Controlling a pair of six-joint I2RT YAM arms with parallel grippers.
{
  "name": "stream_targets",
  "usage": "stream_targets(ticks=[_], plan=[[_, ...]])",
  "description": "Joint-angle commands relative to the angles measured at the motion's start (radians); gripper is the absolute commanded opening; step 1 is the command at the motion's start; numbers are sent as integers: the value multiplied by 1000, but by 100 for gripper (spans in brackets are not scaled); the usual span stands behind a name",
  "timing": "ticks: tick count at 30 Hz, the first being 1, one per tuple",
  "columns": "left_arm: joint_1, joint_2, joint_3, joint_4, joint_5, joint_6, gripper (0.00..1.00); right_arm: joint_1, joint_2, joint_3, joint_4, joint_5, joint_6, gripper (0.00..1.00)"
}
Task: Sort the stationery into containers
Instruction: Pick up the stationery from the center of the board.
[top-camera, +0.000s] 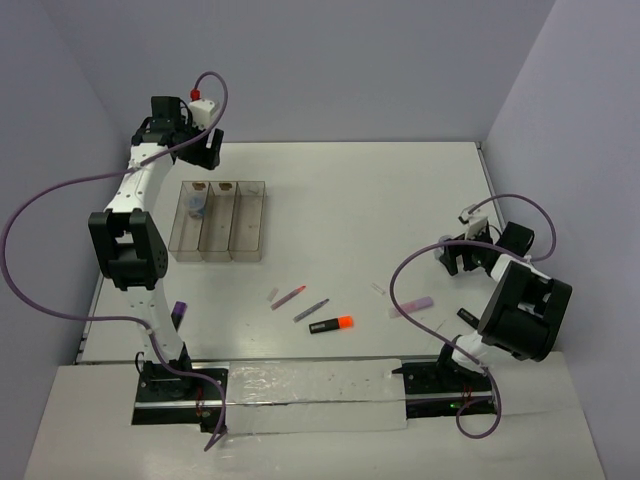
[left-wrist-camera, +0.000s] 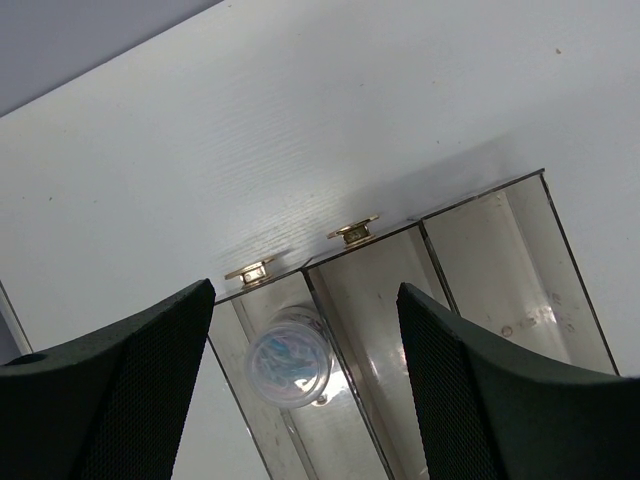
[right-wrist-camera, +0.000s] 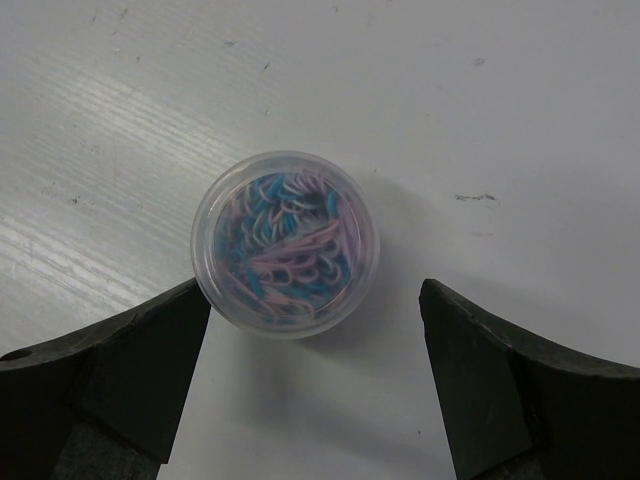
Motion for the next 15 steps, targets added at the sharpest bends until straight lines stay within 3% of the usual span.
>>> stream_targets(ticks=[1, 15], plan=[[-16, -61, 25, 28, -36, 32, 82, 9, 1, 1, -13, 11, -49, 92], [-19, -68, 37, 29, -59, 46, 82, 84, 48, 42, 51, 90, -21, 92]])
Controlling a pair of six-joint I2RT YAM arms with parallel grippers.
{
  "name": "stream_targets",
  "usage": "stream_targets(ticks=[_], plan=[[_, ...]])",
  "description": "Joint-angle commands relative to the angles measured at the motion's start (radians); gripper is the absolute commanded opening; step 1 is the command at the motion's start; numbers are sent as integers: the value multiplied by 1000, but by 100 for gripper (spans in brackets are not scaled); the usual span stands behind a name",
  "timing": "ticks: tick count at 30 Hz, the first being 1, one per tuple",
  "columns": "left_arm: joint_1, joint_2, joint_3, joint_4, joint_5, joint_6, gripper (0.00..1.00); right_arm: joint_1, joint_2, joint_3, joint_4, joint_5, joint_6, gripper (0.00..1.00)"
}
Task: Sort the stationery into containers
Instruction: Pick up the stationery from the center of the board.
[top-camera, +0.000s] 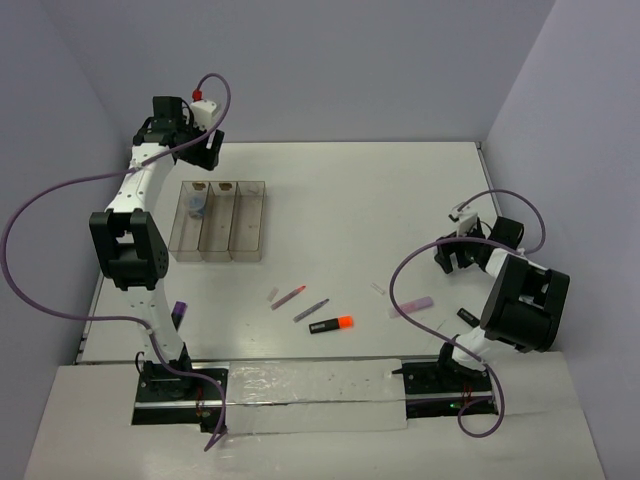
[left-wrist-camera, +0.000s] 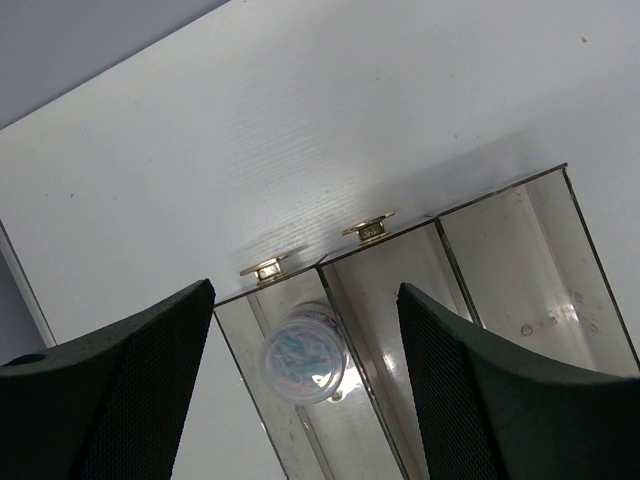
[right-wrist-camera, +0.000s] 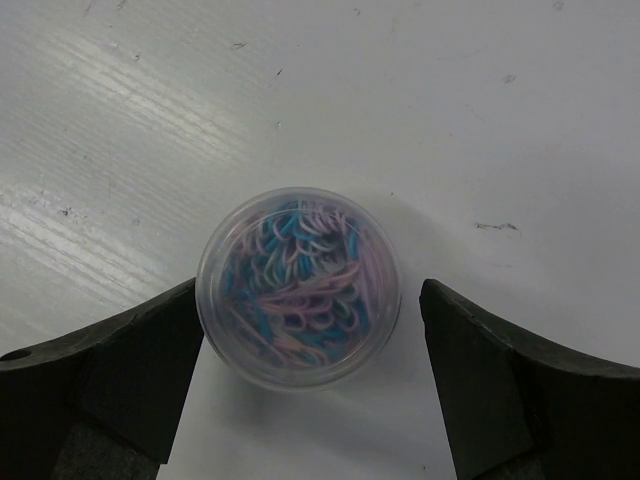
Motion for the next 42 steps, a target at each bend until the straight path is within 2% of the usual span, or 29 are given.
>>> stream_targets(ticks=[1, 17, 29, 32, 34, 42], plan=[[-10, -66, 37, 29, -16, 14, 82, 16, 2, 17, 57, 27, -6, 92], [-30, -60, 56, 23, -49, 21, 82, 60, 24, 60, 52, 56, -39, 80], [-39, -66, 53, 7, -67, 27, 83, 68, 15, 62, 38, 63, -57, 56], [-39, -68, 59, -2, -62, 25, 83, 67, 1, 64, 40, 58, -59, 44], [-42, -68, 73, -18, -56, 19, 83, 70, -13, 71, 30, 48, -62, 32], [-63, -87, 202, -163, 57, -23, 82, 169, -158, 134, -13, -12, -55, 25]])
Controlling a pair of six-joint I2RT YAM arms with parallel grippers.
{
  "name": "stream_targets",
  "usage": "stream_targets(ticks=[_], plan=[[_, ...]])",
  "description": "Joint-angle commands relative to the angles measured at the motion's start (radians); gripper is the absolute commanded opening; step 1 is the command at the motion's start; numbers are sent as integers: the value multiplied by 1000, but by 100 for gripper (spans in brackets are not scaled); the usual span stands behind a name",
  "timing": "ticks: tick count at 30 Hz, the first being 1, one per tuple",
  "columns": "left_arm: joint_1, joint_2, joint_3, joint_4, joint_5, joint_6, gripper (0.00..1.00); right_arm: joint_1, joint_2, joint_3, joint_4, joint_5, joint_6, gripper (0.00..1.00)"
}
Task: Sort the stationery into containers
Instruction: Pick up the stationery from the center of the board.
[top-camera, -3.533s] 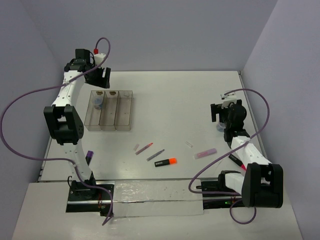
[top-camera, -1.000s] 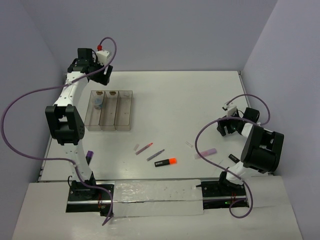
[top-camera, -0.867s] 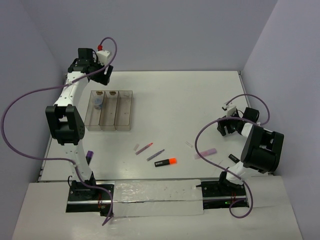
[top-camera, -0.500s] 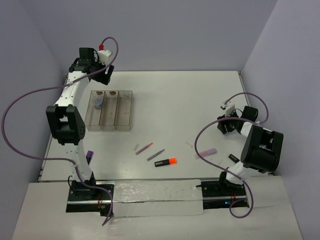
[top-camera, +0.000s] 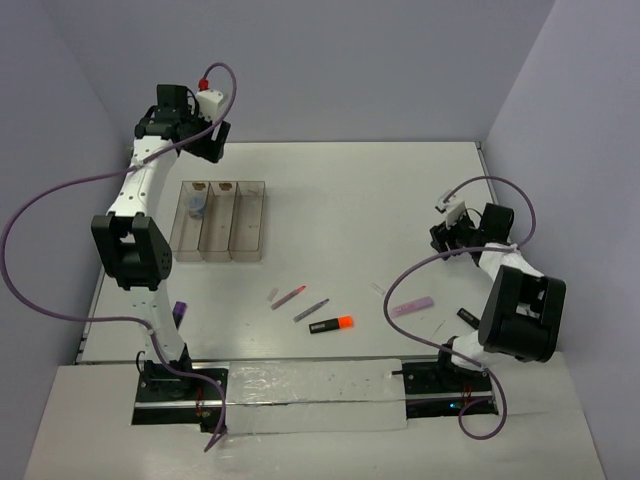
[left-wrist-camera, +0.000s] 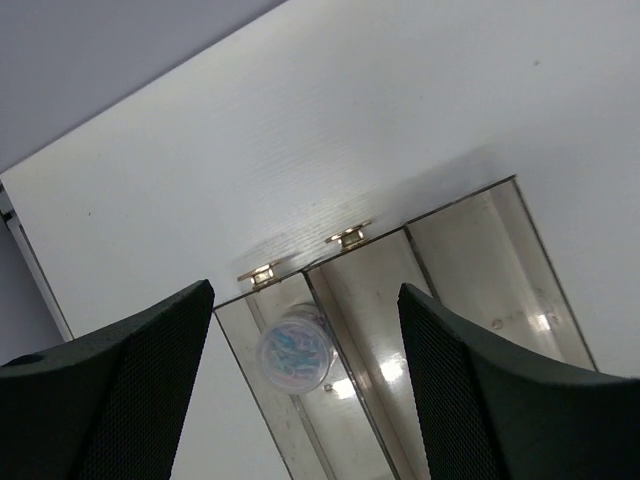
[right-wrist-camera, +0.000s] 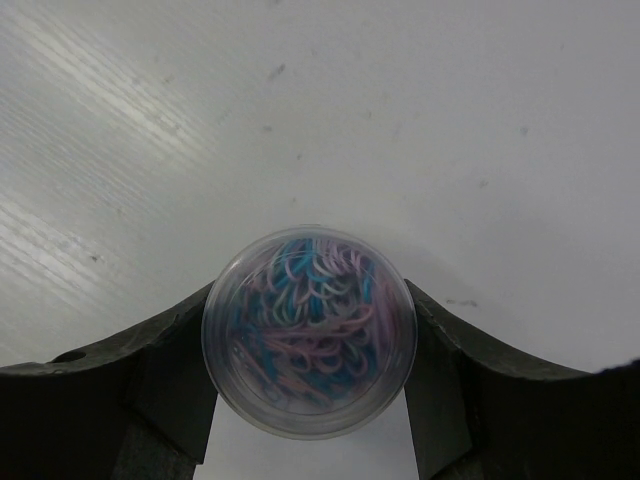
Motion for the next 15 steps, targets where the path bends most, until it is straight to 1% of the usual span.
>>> stream_targets(ticks=[1, 3, 6, 9, 12, 13, 15], plan=[[-26, -96, 112, -74, 96, -39, 82, 70, -115, 109, -10, -73, -22, 24], [-27, -137, 115, -87, 166, -73, 84, 147, -151, 163, -101, -90, -48, 23], [-28, -182, 111, -88, 256, -114, 87, 247, -165, 217, -166, -85, -59, 20], [-31, -238, 82, -77, 365, -163, 90, 381, -153, 296, -176, -91, -8, 18], [-38, -302, 17, -21, 497, -237, 90, 515, -107, 395, -155, -97, 70, 17], [-41, -317, -6, 0, 518, -248, 90, 546, -94, 416, -155, -100, 87, 17], [-58, -379, -120, 96, 541, -225, 89, 637, -35, 502, -170, -152, 117, 17]])
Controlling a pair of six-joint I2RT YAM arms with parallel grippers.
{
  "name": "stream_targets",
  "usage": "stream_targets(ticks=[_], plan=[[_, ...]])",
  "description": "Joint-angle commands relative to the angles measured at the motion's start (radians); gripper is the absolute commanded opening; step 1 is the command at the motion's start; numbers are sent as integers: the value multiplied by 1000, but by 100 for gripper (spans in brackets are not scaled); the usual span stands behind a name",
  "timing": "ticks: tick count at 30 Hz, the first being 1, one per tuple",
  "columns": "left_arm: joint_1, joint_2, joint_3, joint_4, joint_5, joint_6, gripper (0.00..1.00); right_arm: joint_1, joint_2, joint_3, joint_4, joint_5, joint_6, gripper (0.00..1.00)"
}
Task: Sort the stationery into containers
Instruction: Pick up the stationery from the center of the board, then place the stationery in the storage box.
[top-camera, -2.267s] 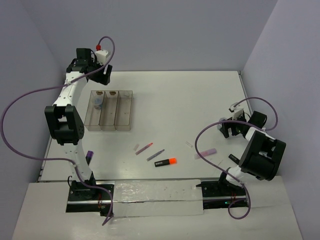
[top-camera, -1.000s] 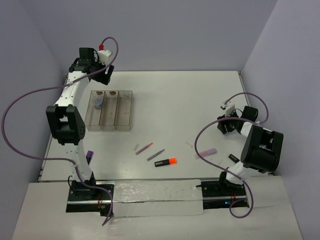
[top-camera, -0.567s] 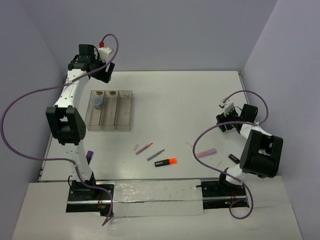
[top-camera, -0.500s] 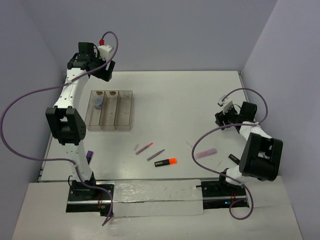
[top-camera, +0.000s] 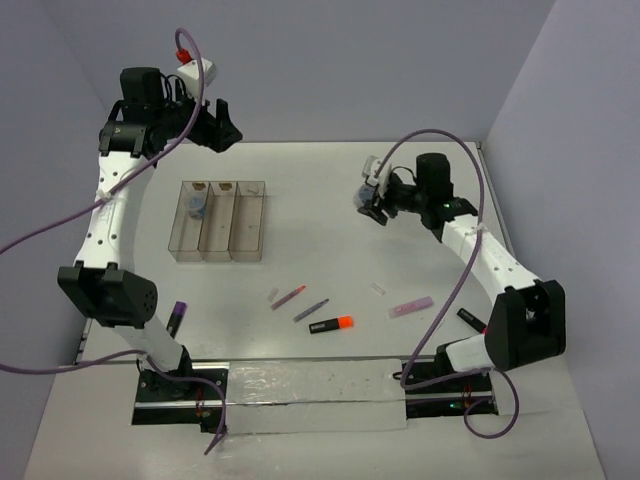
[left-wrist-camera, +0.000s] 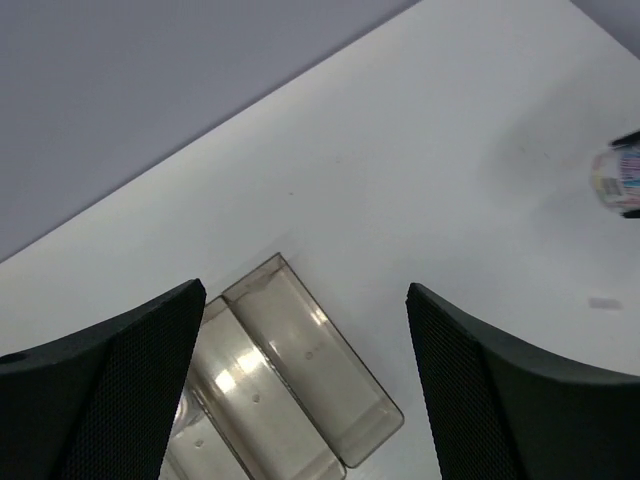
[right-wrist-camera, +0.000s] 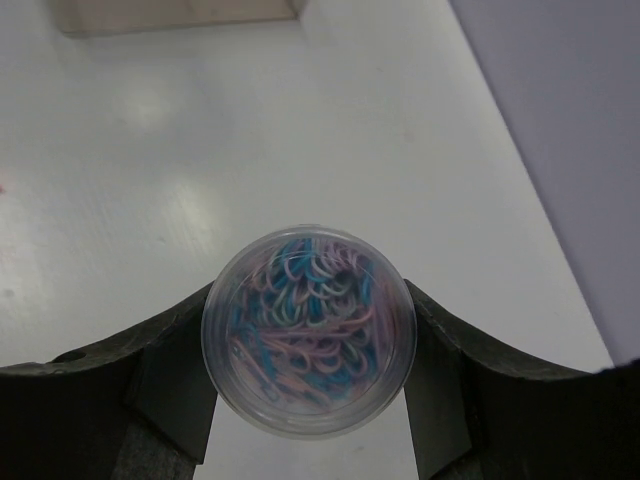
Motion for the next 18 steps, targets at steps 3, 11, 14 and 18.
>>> stream_targets(ticks=[3, 11, 14, 18], plan=[[-40, -162, -228, 164, 180, 135, 88, 183, 129, 245, -20, -148, 125, 17], [-37, -111, -108, -200, 272, 668, 88, 324, 328, 538, -233, -177, 72, 11], [-28, -75, -57, -142, 325, 474, 89, 348, 348, 558, -217, -154, 106, 10], [-28, -108, -118, 19, 434, 176, 87, 374, 318, 502, -115, -187, 160, 11]])
